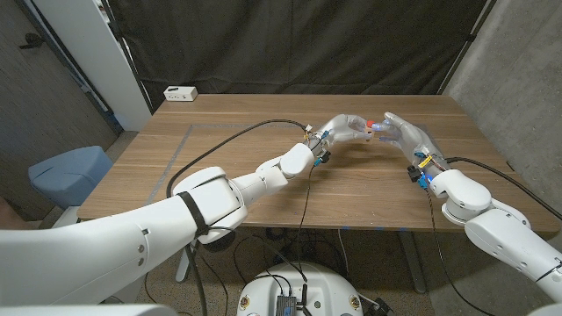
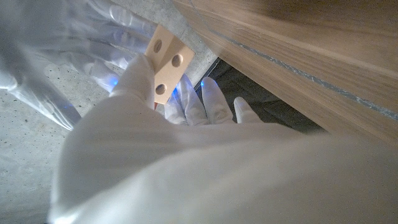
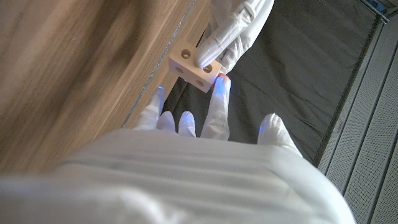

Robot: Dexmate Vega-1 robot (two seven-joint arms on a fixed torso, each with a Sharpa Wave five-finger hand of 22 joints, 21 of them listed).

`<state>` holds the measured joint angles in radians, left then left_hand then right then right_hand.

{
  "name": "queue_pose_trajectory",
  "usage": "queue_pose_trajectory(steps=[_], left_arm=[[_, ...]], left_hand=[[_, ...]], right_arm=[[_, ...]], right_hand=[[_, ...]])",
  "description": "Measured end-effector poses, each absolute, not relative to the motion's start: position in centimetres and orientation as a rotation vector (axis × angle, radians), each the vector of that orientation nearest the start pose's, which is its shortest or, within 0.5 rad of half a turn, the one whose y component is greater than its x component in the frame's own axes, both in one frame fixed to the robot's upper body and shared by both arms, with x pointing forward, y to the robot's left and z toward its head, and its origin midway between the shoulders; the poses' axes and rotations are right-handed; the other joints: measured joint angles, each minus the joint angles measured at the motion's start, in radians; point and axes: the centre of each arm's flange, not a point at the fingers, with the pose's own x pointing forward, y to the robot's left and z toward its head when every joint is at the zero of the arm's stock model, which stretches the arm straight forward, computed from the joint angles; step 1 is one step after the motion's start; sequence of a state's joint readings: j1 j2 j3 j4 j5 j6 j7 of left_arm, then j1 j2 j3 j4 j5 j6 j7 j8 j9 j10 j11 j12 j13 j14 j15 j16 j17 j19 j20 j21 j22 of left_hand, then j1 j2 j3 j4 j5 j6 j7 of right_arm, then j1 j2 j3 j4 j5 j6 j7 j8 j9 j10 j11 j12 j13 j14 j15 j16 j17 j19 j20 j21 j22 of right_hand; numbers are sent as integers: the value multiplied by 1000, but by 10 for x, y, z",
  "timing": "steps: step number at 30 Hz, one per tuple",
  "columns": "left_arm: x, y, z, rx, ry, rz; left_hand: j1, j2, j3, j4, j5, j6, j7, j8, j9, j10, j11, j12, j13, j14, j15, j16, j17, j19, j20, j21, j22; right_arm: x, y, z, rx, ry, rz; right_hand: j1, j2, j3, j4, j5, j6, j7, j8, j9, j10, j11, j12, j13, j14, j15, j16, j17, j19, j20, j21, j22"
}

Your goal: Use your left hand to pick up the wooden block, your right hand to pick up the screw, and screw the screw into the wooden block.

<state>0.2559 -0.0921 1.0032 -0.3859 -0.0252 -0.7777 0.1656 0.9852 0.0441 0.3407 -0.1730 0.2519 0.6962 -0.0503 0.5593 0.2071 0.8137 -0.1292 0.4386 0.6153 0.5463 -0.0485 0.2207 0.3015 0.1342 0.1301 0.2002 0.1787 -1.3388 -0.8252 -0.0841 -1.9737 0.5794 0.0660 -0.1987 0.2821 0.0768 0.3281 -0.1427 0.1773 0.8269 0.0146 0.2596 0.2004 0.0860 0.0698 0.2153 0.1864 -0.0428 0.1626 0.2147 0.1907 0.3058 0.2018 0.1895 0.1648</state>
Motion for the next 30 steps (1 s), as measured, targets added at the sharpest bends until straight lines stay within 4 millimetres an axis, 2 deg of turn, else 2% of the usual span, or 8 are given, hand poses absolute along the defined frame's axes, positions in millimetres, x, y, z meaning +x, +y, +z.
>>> queue_pose_trajectory(steps=[13,18,24,30], left_arm=[[651,-57,13,624,-942,-591],[650,-57,12,623,-951,-592],[647,-57,11,622,-964,-596],[645,-56,9,620,-975,-600]], left_hand=[[0,0,0,0,4,0,0,-3,0,-2,-2,0,0,0,0,0,2,0,0,0,0],[0,0,0,0,4,0,0,-4,-1,-2,-2,0,0,0,0,0,0,0,0,0,0],[0,0,0,0,3,0,0,-3,-1,-2,-2,0,0,0,0,0,0,0,0,0,0],[0,0,0,0,3,0,0,1,0,-2,-2,0,0,0,0,0,0,0,0,0,0]], right_arm=[[504,-326,-29,-196,-587,88],[502,-327,-29,-194,-593,73],[501,-329,-29,-192,-600,53],[502,-330,-29,-190,-605,45]], right_hand=[[0,0,0,0,0,3,4,-1,0,13,2,0,0,4,-4,0,0,0,0,0,0],[0,0,0,0,0,-36,3,-22,0,7,7,-4,0,4,-4,0,0,0,0,0,0],[0,0,0,0,0,-63,-2,-36,0,1,12,-12,0,7,0,-4,0,0,0,0,0],[0,0,0,0,0,-108,-12,-60,0,-49,9,-27,0,-5,13,-11,0,0,0,-5,0]])
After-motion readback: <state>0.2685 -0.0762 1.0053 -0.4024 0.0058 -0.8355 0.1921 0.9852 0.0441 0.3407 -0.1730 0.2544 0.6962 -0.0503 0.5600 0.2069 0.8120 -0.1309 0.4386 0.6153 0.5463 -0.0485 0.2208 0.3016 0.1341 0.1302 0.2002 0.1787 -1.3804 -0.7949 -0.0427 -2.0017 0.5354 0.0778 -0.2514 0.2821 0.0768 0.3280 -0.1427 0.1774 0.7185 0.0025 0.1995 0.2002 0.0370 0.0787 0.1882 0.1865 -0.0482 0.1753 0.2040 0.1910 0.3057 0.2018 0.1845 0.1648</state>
